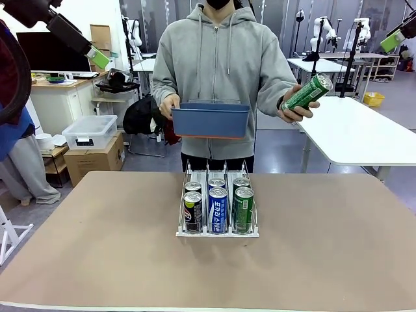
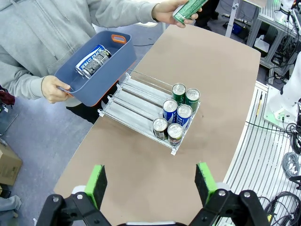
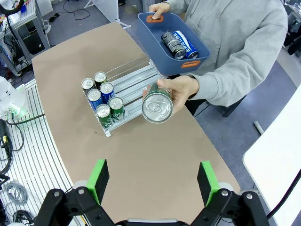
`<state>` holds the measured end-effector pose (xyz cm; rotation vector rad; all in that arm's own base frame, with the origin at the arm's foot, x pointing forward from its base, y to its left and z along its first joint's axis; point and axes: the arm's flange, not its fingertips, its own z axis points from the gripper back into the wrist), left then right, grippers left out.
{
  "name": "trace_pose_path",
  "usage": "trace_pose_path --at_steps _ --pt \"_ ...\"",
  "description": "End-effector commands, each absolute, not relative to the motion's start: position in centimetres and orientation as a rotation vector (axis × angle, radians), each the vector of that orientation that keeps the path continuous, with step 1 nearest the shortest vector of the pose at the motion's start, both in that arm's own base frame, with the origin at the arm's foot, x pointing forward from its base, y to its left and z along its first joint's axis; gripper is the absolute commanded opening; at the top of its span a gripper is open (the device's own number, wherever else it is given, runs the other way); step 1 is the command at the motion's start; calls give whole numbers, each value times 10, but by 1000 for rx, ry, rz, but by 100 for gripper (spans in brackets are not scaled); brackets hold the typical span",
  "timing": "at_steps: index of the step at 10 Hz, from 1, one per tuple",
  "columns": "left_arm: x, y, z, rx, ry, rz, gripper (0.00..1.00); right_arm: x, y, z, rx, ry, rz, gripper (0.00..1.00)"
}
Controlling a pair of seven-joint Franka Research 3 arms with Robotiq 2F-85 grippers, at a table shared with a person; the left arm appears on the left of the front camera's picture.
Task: Fill the beverage cans into the dispenser.
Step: Pick up the Sprite handed by the human.
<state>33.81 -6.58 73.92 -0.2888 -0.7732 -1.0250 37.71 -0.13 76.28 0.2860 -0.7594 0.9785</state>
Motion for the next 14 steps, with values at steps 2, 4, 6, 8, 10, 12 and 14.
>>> trace_pose_path --at_steps 2,4,6,8,10,12,14 --pt "338 -65 738 -296 -766 -1027 100 377 -2 762 286 -758 976 100" --pt "338 -65 738 -296 -766 -1027 100 377 -2 762 286 -758 976 100" --pt "338 -65 738 -296 -766 -1027 100 377 -2 762 286 -758 976 100" --pt "338 -65 738 -296 -766 -1027 100 377 -2 762 286 -758 976 100" --pt "338 -65 738 -296 -766 -1027 100 388 3 758 316 -754 988 100" --pt "338 -65 738 -296 -766 -1027 100 413 20 748 364 -753 978 100" --pt "338 -65 738 -296 -766 -1027 100 432 32 739 321 -775 977 100"
